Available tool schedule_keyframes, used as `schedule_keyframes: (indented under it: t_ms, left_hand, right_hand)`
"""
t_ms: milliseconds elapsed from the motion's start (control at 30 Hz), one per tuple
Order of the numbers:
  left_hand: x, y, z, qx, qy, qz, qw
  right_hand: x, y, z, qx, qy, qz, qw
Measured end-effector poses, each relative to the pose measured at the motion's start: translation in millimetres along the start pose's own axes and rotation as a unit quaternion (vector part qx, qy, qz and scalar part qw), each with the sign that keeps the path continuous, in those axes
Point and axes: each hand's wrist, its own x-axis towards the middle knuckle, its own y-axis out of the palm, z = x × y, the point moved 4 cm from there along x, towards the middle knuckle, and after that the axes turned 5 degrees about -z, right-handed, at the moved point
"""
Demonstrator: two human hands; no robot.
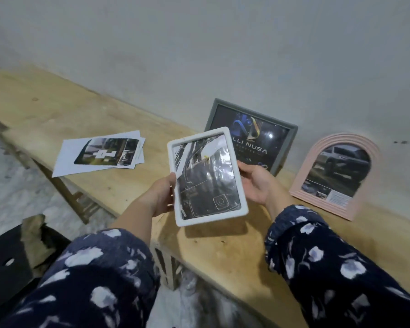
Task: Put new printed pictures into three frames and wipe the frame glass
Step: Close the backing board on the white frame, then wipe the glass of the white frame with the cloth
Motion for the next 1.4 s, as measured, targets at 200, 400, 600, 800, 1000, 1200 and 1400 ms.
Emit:
schedule_keyframes:
  t_ms: [200, 400, 600, 800, 1000, 1200, 1400]
  left_hand:
    - [-2, -73, -10, -0.023, 0.045, -0.166, 0.985]
    - [3, -114, 16, -0.014, 0.012, -0.262, 0.965]
    - [17, -112, 40, 0.013, -0.018, -0.252, 0.967]
    - [29, -93, 43, 0.053, -0.016, -0.229, 0.972]
    - [47, -39, 33, 0.086, -0.004, -0.158, 0.984]
    - [57, 25, 31, 0.124, 0.005, -0.09, 0.988]
    - [67, 40, 33, 0.198, 0.049, -0.131, 0.97]
  right_hand:
    - [64, 48, -28, -0.274, -0.053, -0.081, 0.957]
    - [123, 61, -48, -0.512, -0.19, -0.092, 0.833]
    - [164, 72, -75, -0.746, -0.196, 0.031, 0.636]
    - [155, 55, -63, -0.721, -0.303, -0.015, 0.622]
    - [136, -14, -27, -0.605, -0.239, -0.133, 0.748]
    - [93, -70, 6, -0.557, -0.246, -0.208, 0.766]
    - [87, -76, 3, -0.59, -0.26, -0.179, 0.743]
